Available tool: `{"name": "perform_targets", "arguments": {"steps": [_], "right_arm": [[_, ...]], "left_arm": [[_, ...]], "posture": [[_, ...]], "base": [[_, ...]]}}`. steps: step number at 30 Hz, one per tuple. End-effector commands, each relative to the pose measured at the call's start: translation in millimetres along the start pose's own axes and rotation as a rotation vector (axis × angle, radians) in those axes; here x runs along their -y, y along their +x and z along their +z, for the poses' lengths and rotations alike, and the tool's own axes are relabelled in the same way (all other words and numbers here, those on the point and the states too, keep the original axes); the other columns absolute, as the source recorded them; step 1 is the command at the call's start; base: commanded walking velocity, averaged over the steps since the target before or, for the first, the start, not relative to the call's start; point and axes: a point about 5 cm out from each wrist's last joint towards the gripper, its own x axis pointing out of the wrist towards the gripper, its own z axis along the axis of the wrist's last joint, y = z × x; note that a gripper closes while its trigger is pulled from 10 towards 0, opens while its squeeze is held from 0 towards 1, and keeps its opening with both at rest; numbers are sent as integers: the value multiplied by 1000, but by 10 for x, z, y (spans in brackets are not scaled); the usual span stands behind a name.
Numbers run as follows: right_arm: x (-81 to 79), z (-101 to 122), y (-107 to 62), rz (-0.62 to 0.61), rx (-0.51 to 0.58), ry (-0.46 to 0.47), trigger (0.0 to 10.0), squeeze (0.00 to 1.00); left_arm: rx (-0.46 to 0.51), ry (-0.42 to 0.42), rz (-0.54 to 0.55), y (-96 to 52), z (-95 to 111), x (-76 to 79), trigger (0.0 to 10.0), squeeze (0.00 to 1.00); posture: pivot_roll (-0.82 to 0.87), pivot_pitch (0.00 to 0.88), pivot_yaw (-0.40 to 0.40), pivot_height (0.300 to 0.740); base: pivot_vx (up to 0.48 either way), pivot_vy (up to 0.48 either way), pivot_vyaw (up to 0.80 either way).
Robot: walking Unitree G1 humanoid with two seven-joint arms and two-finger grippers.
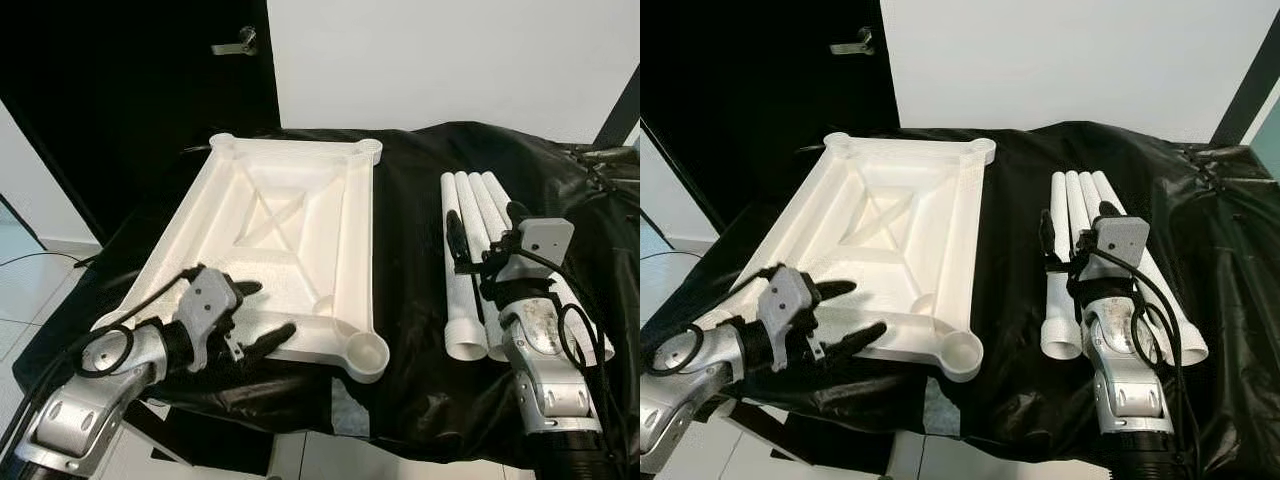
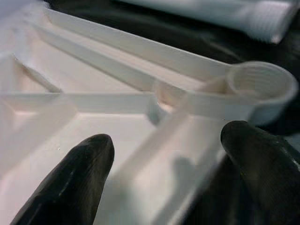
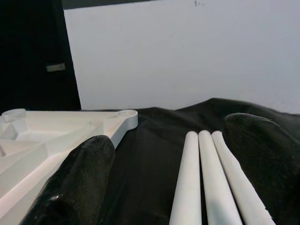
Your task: Building children table
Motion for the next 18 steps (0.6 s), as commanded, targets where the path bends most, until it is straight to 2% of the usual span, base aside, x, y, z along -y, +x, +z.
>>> {"name": "perform_targets", "arguments": {"steps": [1, 2, 6, 8, 10, 12, 13, 14, 15, 18], "right_arm": [[23, 8, -17, -1, -11, -9, 10000, 0], [33, 5, -20, -5, -14, -16, 10000, 0], [41, 0, -22, -8, -17, -19, 10000, 0], [44, -4, -18, -14, -20, -23, 10000, 0], [39, 0, -8, -18, -20, -17, 10000, 0], [39, 0, -8, -18, -20, -17, 10000, 0], [32, -4, -6, -18, -23, -18, 10000, 0], [22, -6, -3, -16, -25, -20, 10000, 0], [15, -7, -2, -15, -27, -22, 10000, 0], [16, -6, -6, -23, -29, -23, 10000, 0]], "left_arm": [[-84, 24, -114, 3, -105, 84, 10000, 0], [-119, 39, -127, 6, -154, 110, 10000, 0], [-146, 66, -143, 12, -200, 118, 10000, 0], [-227, 70, -156, 62, -323, 122, 10000, 0], [-275, 141, -151, 119, -382, 86, 10000, 0], [-275, 141, -151, 119, -382, 86, 10000, 0], [-306, 162, -124, 150, -412, 33, 10000, 0], [-340, 173, -105, 174, -436, -21, 8588, 0], [-365, 176, -93, 189, -452, -56, 0, 0], [-361, 165, -81, 213, -407, -101, 0, 0]], "posture": [[33, 0, 39, 740], [33, 0, 39, 740], [31, 0, 45, 740], [27, 0, 47, 740], [30, 0, 47, 740], [30, 0, 47, 740], [30, 0, 48, 740], [29, 0, 52, 740], [29, 0, 52, 740], [23, 0, 62, 740]], "base": [[0, 0, 0], [0, 0, 0], [0, 0, 0], [0, 0, 0], [0, 0, 0], [0, 0, 0], [0, 0, 0], [0, 0, 0], [0, 0, 0], [0, 0, 0]]}}
